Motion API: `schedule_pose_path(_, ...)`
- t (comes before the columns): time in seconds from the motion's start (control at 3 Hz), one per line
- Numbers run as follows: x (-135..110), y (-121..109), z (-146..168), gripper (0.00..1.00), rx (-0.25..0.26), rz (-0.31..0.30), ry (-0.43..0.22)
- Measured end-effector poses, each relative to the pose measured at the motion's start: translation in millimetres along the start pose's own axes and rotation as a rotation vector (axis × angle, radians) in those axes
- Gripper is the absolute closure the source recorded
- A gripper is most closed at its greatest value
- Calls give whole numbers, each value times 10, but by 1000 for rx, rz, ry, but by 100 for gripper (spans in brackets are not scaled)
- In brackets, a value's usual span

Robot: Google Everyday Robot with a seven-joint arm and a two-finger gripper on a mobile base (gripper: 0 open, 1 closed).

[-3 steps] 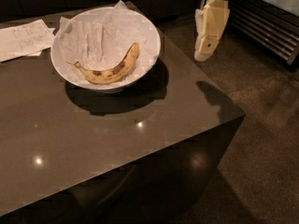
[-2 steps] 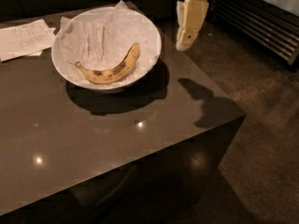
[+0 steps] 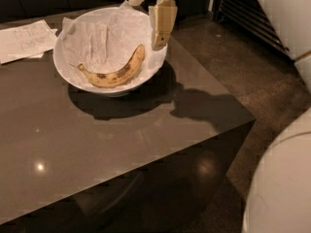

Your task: Pick banana from white bowl

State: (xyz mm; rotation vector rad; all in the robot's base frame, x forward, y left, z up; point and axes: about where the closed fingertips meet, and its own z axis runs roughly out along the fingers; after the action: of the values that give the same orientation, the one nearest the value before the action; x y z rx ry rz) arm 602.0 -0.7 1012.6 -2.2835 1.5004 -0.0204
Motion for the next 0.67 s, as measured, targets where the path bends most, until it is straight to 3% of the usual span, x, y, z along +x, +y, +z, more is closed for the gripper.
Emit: schedule_pose_path(0.67, -106, -137, 562, 19, -95, -65, 32)
